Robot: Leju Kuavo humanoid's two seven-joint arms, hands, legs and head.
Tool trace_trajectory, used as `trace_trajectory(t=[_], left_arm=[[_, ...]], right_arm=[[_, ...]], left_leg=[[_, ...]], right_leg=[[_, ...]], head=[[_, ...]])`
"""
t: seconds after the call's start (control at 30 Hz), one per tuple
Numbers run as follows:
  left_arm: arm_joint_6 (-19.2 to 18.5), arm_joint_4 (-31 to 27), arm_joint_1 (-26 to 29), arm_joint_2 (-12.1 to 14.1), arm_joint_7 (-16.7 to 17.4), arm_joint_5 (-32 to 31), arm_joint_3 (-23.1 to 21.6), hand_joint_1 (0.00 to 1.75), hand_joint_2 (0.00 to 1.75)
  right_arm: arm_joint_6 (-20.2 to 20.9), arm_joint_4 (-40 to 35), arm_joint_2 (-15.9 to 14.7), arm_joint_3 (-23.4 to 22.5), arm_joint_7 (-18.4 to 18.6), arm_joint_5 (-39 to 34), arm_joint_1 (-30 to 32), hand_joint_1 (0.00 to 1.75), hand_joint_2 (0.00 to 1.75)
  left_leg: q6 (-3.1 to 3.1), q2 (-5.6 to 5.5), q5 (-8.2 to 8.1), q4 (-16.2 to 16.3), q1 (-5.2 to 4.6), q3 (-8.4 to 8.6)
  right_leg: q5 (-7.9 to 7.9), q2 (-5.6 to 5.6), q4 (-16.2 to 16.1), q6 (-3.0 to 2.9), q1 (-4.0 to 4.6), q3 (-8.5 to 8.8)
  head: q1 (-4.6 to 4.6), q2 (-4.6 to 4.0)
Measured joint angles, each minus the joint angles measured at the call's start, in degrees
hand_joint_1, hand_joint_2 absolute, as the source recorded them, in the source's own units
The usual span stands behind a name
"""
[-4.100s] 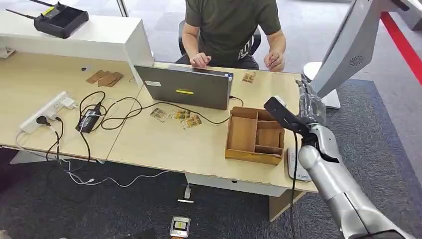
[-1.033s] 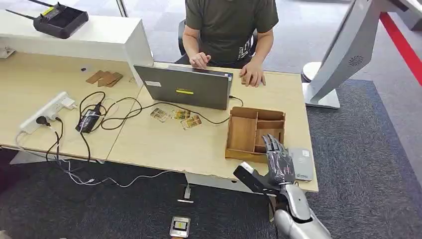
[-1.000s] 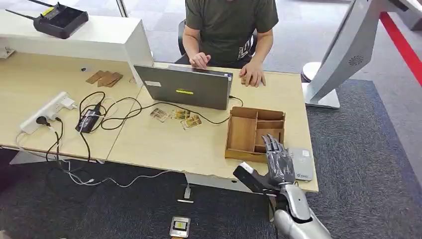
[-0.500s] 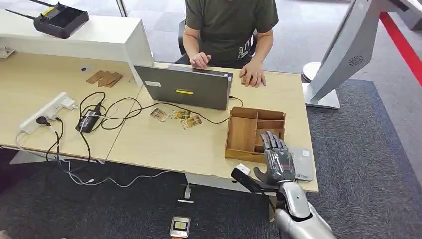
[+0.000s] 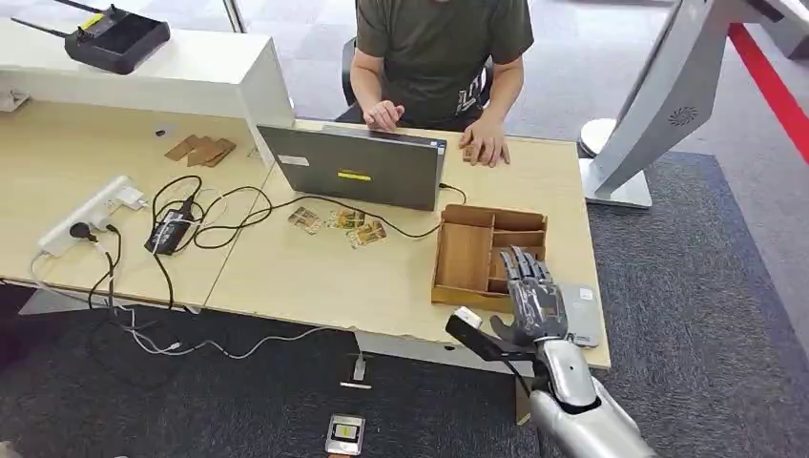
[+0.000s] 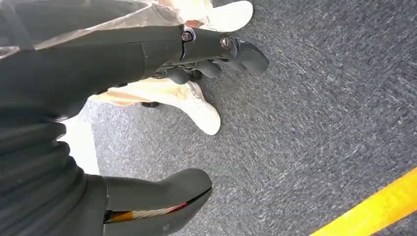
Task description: Pass the card to the sensor for recognition and then transmit it.
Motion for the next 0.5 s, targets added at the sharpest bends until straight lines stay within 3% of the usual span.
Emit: trace_trajectory(t=[0.5], left_arm=[[-0.98, -0.46, -0.87, 0.00, 1.27, -0.59, -1.64, 0.00, 1.75]], right_arm=[[0.39, 1.31, -0.66, -0.55, 1.09, 0.00, -0.49, 0.00, 1.75]], left_leg=[[0.00, 0.01, 0.00, 0.01, 0.00, 0.01]], right_leg=[[0.00, 0.00, 0.00, 0.00, 0.00, -0.01]], head=[[-0.02, 0.00]])
